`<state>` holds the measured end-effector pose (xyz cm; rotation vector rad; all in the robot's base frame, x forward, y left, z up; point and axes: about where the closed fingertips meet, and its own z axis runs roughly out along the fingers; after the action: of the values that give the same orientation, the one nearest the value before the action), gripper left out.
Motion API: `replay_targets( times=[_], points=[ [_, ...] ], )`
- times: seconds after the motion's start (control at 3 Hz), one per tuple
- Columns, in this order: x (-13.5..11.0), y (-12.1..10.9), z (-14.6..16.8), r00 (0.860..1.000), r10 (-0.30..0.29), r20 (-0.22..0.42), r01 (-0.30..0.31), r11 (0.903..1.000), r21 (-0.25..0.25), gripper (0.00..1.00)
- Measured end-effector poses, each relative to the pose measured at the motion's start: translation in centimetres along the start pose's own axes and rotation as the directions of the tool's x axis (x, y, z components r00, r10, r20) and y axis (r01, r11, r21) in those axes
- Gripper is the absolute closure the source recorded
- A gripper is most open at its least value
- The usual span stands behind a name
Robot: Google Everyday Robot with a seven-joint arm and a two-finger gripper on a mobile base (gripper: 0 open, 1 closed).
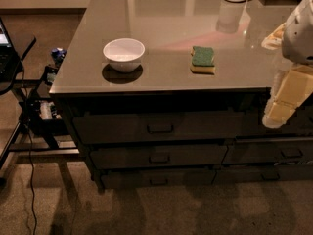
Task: Open top drawer
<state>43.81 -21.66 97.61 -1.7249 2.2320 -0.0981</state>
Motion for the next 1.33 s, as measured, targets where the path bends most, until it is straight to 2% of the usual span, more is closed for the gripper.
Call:
replay_targets(
  times=[0.33,0.67,1.0,1.33],
  points=[
    [-0.3,0.4,1.0,1.000,-0.008,0.007,0.008,1.0000,-0.003,0.00],
    [-1.4,1.3,3.7,1.000,-0.027,-0.003,0.027,0.9992,-0.030,0.00],
    [-2.6,3.3,7.2,0.999,-0.047,-0.014,0.046,0.9939,-0.100,0.00],
    [-2.6,3.3,7.2,0.999,-0.048,-0.014,0.046,0.9939,-0.100,0.00]
  ],
)
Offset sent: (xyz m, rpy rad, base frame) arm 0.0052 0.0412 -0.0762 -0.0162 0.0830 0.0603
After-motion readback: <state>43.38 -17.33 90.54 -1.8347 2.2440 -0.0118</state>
